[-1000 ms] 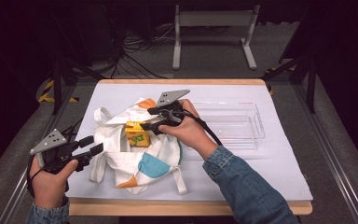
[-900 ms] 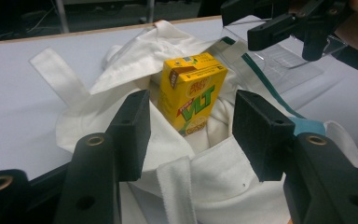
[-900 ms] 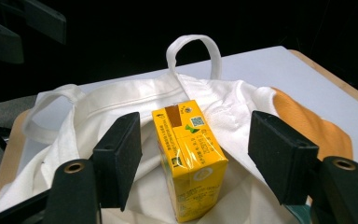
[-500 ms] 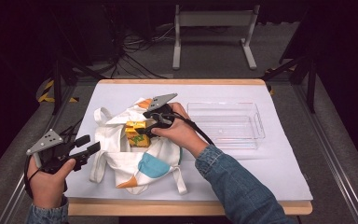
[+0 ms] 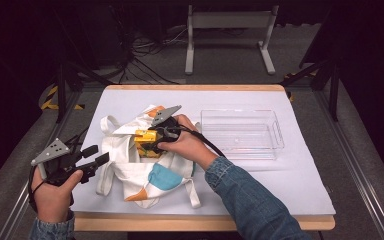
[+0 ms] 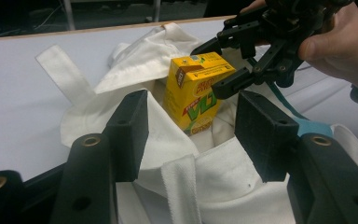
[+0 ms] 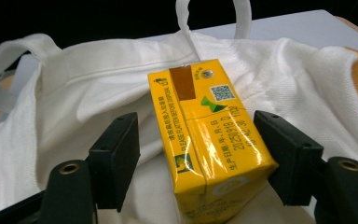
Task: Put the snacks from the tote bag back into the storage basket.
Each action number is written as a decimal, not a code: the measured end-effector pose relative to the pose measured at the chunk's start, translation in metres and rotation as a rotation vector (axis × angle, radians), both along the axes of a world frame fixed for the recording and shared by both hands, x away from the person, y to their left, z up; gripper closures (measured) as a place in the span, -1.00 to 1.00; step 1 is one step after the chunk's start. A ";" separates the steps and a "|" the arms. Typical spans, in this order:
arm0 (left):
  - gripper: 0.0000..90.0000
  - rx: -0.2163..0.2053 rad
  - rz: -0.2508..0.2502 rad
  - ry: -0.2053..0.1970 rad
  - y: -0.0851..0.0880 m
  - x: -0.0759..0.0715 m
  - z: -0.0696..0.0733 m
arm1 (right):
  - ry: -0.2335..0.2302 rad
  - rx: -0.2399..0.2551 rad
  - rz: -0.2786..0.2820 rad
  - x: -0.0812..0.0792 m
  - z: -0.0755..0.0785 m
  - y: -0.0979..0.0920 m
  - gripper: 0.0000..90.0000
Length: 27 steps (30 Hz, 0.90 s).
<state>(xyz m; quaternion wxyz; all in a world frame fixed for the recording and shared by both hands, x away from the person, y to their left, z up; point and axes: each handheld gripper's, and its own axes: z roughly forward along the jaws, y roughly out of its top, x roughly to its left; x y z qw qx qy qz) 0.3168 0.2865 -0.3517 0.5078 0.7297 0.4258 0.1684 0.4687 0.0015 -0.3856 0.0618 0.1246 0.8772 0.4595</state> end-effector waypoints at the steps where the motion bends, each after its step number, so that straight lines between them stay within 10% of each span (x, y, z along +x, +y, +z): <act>1: 0.01 0.000 0.000 0.000 0.000 0.000 0.000 | -0.013 -0.014 0.002 0.000 -0.001 0.001 -0.24; 27: 0.01 -0.009 0.003 0.004 0.002 0.000 -0.001 | -0.056 -0.062 0.062 0.000 0.014 0.000 0.14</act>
